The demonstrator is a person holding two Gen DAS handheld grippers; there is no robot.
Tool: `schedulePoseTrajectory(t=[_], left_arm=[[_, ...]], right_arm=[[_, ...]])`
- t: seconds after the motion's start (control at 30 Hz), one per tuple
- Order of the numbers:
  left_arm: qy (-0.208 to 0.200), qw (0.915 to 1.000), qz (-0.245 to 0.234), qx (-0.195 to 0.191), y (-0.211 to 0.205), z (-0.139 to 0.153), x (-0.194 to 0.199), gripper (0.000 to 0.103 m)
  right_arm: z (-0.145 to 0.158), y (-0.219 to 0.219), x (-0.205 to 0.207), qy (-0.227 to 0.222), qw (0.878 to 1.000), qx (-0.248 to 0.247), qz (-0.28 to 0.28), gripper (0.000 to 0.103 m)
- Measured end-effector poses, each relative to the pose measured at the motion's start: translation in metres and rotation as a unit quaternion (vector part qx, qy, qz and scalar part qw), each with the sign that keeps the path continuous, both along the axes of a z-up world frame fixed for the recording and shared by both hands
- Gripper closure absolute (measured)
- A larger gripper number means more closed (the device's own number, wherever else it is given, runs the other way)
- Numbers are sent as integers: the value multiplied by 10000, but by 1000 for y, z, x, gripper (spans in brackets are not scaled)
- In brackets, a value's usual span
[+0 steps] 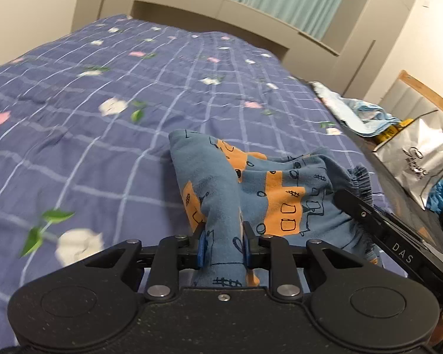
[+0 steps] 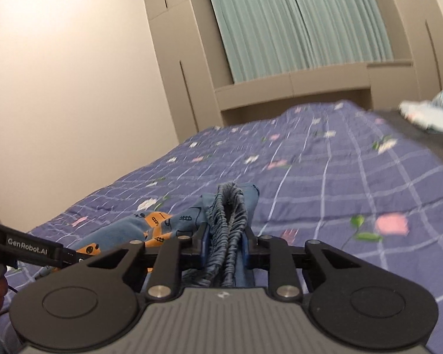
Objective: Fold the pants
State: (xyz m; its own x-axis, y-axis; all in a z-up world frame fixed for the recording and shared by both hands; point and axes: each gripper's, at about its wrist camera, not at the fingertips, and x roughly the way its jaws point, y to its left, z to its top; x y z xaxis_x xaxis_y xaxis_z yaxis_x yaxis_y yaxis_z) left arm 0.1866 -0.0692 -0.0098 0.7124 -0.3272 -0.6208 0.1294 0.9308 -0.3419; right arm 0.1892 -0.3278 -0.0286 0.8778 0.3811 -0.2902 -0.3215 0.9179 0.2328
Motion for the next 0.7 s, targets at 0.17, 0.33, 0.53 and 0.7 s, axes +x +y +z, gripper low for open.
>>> schedulePoseTrajectory(t=[0.17,0.33,0.53,0.7], left_arm=[[-248,9992,-325,-27,-32,8,20,78],[-226,9978,-617,-70,-63,1,40,78],[-97,9981,-597,-73,-71,-17,44,77],[-26,9984,-550,-145,-68,-18,46,75]], right_arm=[[13,-11,-10,-396,9977,-209,-518,80],[15,-35,-11,-369,9932,-282,-1071,79],[-1,-51,-3,36,9913,-197,-1297,78],[-11,-58,2,188,9897,-159,-1407,72]])
